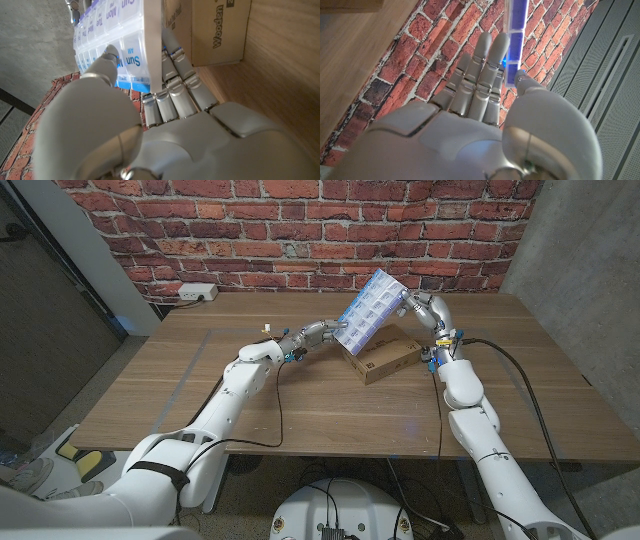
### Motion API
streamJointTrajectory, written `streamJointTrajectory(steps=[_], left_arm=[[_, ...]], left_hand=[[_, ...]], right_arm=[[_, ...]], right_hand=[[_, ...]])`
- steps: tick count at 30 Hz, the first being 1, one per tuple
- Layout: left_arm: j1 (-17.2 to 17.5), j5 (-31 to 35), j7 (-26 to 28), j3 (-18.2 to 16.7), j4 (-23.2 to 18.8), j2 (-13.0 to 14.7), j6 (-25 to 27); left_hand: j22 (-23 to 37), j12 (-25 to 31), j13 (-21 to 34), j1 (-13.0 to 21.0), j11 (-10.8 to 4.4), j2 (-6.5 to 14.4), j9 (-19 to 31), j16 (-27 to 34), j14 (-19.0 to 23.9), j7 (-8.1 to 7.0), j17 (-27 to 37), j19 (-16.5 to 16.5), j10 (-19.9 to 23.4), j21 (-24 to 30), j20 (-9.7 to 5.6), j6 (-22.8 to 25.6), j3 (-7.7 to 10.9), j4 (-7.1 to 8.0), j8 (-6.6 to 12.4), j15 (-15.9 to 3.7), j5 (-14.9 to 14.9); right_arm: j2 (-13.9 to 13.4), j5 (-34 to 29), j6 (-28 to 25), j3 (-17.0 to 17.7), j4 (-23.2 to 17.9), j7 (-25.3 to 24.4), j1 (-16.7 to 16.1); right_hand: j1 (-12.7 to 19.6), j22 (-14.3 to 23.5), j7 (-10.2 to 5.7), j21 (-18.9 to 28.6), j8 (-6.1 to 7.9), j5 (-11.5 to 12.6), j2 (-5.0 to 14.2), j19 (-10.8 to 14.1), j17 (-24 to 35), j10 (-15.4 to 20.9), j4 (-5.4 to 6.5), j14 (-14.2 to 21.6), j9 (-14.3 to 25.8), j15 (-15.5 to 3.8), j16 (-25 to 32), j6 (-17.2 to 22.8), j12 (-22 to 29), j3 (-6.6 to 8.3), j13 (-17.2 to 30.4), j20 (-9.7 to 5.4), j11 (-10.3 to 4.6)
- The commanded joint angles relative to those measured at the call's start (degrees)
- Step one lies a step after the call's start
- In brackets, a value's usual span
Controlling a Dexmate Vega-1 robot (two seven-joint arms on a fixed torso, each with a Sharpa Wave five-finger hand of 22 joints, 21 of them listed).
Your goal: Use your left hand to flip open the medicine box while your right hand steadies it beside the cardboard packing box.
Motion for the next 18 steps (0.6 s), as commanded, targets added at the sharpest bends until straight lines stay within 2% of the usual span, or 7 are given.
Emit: streamJointTrajectory(steps=[1, 7, 9, 14, 15, 16, 18], left_arm=[[-0.1, -0.2, 0.5, -0.3, 0.4, -0.3, 0.1], [-0.1, -0.2, 0.3, -0.2, 0.3, -0.3, 0.2], [-0.1, -0.2, 0.3, -0.3, 0.2, -0.3, 0.1], [0.0, -0.2, 0.2, -0.3, 0.1, -0.2, 0.3], [0.0, -0.2, 0.3, -0.2, 0.1, -0.2, 0.3], [0.0, -0.3, 0.2, -0.2, 0.1, -0.2, 0.3], [0.0, -0.2, 0.2, -0.2, 0.0, -0.1, 0.3]], left_hand=[[0.1, 0.1, 0.4, 5.5, -3.27, 5.4, 0.1, 0.5, 2.5, 1.79, 1.7, -0.4, 3.7, 0.3, -1.7, 2.4, 1.95, 0.77, -0.14, -2.16, 0.4], [0.0, 0.1, 0.3, 5.5, -3.2, 5.3, 0.2, 0.5, 2.6, 1.86, 1.8, -0.4, 4.0, 0.5, -1.71, 2.4, 1.99, 0.8, -0.19, -2.13, 0.4], [0.0, 0.0, 0.3, 5.4, -3.17, 5.3, 0.2, 0.5, 2.6, 1.83, 1.8, -0.4, 3.8, 0.6, -1.69, 2.4, 2.01, 0.81, -0.26, -2.13, 0.4], [0.0, 0.0, 0.5, 5.4, -3.19, 5.3, 0.4, 0.5, 2.6, 1.87, 1.9, -0.5, 3.8, 0.7, -1.7, 2.3, 2.06, 0.83, -0.32, -2.14, 0.4], [0.0, 0.0, 0.4, 5.4, -3.17, 5.2, 0.4, 0.5, 2.5, 1.92, 1.9, -0.6, 3.8, 0.7, -1.68, 2.3, 2.07, 0.83, -0.33, -2.13, 0.4], [0.0, -0.1, 0.4, 5.4, -3.23, 5.2, 0.4, 0.5, 2.5, 1.9, 1.9, -0.5, 3.8, 0.8, -1.68, 2.3, 2.08, 0.84, -0.35, -2.13, 0.4], [0.0, -0.1, 0.4, 5.4, -3.14, 5.2, 0.5, 0.5, 2.5, 1.84, 1.9, -0.5, 3.9, 0.8, -1.69, 2.4, 2.1, 0.85, -0.36, -2.12, 0.4]], right_arm=[[-2.1, -1.1, -2.4, -1.4, -1.5, 1.2, 0.1], [-2.8, 2.1, -1.3, -1.8, 0.2, 4.3, 1.1], [-2.5, 1.8, -1.3, -1.8, 0.1, 3.6, 1.0], [-0.7, -1.2, -2.0, -1.3, -0.9, -1.4, 0.0], [-0.4, -2.1, -1.9, -1.2, -1.1, -2.6, -0.2], [-0.2, -3.3, -2.3, -1.1, -1.6, -3.8, -0.5], [-0.1, -4.0, -2.5, -1.1, -1.9, -4.8, -0.8]], right_hand=[[1.9, 0.0, -6.09, 1.5, -0.55, 1.0, 1.32, 0.9, 0.3, 4.3, -0.16, 1.3, 11.7, -5.72, -0.4, 9.9, -0.6, 1.79, -1.5, -4.43, -3.1], [3.1, -0.2, -5.23, 2.7, -1.79, 0.9, 0.72, 0.7, 0.1, 4.1, -1.15, 2.0, 10.2, -5.55, -1.1, 9.4, -2.0, 2.87, -3.4, -3.02, -2.43], [5.1, -0.4, -5.01, 3.7, -3.15, -0.4, -1.64, 0.4, -0.5, 3.2, -4.49, 1.6, 8.6, -5.72, -1.5, 9.4, -3.8, 2.36, -5.5, -2.33, -2.01], [5.9, -0.6, -4.42, 5.3, -3.66, -1.0, -2.83, 1.4, -1.2, 5.3, -6.35, 2.9, 6.7, -5.23, -1.6, 11.5, -3.6, 2.46, -5.6, -1.72, -1.49], [6.0, -0.8, -4.05, 5.9, -3.69, -0.4, -3.45, 1.7, -1.2, 6.7, -6.95, 3.9, 6.1, -5.28, -1.3, 12.4, -2.8, 2.64, -4.9, -1.72, -1.34], [7.1, -0.9, -3.65, 6.5, -3.81, 0.8, -4.52, 1.8, -1.0, 7.1, -8.58, 4.7, 5.5, -5.52, -1.2, 13.2, -2.2, 3.23, -3.9, -1.81, -1.56], [7.2, -1.0, -3.53, 6.8, -3.57, 1.3, -4.61, 1.7, -1.0, 7.1, -8.77, 4.9, 5.6, -5.46, -1.2, 13.7, -2.0, 3.43, -3.5, -1.95, -1.71]])
